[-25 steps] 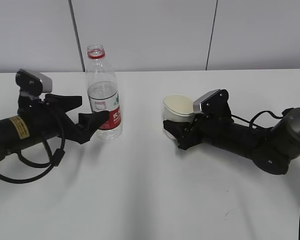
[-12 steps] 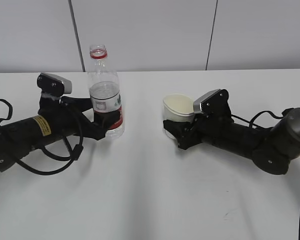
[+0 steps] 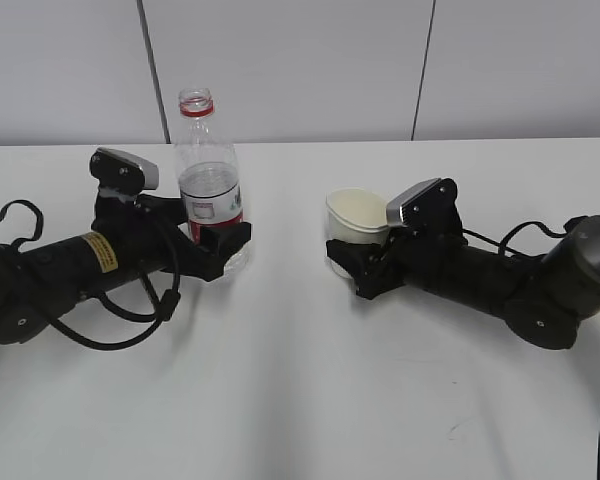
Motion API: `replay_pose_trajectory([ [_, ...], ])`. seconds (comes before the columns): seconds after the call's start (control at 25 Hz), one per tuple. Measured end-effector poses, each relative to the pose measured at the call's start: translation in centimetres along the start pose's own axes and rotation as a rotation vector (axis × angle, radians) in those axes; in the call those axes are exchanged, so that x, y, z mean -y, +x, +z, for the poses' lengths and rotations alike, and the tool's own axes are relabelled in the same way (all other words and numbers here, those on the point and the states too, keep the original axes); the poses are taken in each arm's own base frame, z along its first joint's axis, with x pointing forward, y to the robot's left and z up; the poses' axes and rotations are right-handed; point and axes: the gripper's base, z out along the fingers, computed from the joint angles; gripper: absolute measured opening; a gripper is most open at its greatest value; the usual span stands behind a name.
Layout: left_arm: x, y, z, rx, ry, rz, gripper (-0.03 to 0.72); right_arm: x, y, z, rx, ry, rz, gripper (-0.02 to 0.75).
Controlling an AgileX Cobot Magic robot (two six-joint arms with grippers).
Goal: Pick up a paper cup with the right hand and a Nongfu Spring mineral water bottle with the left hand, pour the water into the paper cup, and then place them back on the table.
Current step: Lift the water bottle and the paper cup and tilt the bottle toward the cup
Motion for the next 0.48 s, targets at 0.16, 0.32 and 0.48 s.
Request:
replay_pose_trajectory([
  [0.16,0.2,-0.2,0.1,0.021,-0.009,-0.013,0.559,0.0,0.0,0.0,0.004,-0.004,-0.002,0.505],
  [0.32,0.1,-0.2,0.2,0.026,-0.032,-0.010,0.455,-0.4,-0.3,0.0,0.033,-0.048,-0.023,0.505],
  [0.48,0.1,-0.3,0.2,0.027,-0.034,0.009,0.396,-1.1,-0.6,-0.1,0.073,-0.119,-0.056,0.505],
])
